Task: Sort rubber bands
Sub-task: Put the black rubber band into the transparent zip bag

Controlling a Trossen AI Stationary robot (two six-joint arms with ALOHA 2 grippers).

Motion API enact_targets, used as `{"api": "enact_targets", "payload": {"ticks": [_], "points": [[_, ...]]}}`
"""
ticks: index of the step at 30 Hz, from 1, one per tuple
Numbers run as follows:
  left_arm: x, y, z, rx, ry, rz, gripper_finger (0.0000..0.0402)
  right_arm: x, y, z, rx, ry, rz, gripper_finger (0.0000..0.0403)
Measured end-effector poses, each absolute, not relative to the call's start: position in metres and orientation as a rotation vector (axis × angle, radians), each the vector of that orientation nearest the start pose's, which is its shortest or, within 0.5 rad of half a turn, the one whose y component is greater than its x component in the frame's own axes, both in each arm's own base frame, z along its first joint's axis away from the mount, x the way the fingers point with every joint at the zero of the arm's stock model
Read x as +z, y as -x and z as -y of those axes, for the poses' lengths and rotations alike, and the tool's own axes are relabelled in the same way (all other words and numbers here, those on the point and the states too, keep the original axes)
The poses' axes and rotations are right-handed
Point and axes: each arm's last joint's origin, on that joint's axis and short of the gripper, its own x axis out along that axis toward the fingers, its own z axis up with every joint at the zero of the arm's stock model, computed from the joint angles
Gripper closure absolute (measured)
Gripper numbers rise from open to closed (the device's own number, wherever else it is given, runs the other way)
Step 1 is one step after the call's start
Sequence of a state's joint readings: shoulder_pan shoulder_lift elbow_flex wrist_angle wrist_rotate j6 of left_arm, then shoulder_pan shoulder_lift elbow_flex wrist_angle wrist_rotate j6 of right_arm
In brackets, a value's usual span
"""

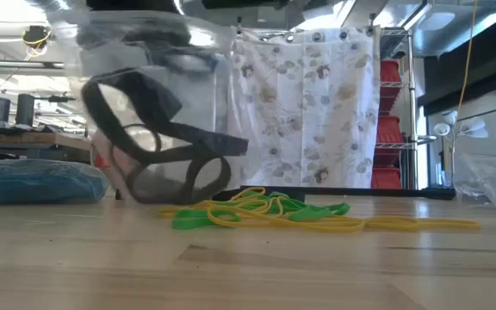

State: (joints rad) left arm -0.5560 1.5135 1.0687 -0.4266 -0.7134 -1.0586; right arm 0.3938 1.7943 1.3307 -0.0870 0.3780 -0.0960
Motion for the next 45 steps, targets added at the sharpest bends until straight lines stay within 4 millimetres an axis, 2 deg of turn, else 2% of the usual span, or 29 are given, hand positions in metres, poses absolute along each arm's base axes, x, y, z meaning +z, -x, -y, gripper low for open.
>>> {"api": "enact_targets", "payload": {"ticks": [6, 9, 13, 17, 21, 24, 31, 35, 38, 45], "points": [[0.243, -0.266, 0.149, 0.51, 0.492, -0.57, 0.04, 0.267, -0.37, -0.143, -0.029, 0.302, -0.684, 0.0237], [0.242, -0.262, 0.154, 0.502, 0.486, -0.581, 0.04, 0.26, -0.363, -0.126, -0.118, 0.328, -0.816, 0.0242], [0.242, -0.257, 0.161, 0.476, 0.482, -0.587, 0.04, 0.244, -0.359, -0.09, -0.217, 0.3, -0.981, 0.0246], [0.242, -0.253, 0.167, 0.452, 0.475, -0.591, 0.04, 0.212, -0.355, -0.047, -0.223, 0.208, -1.109, 0.0246], [0.242, -0.251, 0.171, 0.435, 0.462, -0.596, 0.04, 0.185, -0.352, -0.008, -0.18, 0.081, -1.127, 0.0246], [0.242, -0.25, 0.172, 0.426, 0.441, -0.6, 0.04, 0.172, -0.349, 0.011, -0.129, 0.012, -1.103, 0.0246], [0.243, -0.251, 0.171, 0.418, 0.412, -0.604, 0.04, 0.159, -0.344, 0.023, -0.121, -0.015, -1.086, 0.0246], [0.243, -0.252, 0.17, 0.424, 0.411, -0.602, 0.04, 0.16, -0.344, 0.025, -0.143, -0.029, -1.076, 0.024], [0.243, -0.253, 0.169, 0.426, 0.411, -0.602, 0.04, 0.16, -0.344, 0.031, -0.164, -0.05, -1.073, 0.0211], [0.243, -0.253, 0.169, 0.426, 0.411, -0.602, 0.04, 0.16, -0.342, 0.049, -0.201, -0.086, -1.07, 0.0117]]}}
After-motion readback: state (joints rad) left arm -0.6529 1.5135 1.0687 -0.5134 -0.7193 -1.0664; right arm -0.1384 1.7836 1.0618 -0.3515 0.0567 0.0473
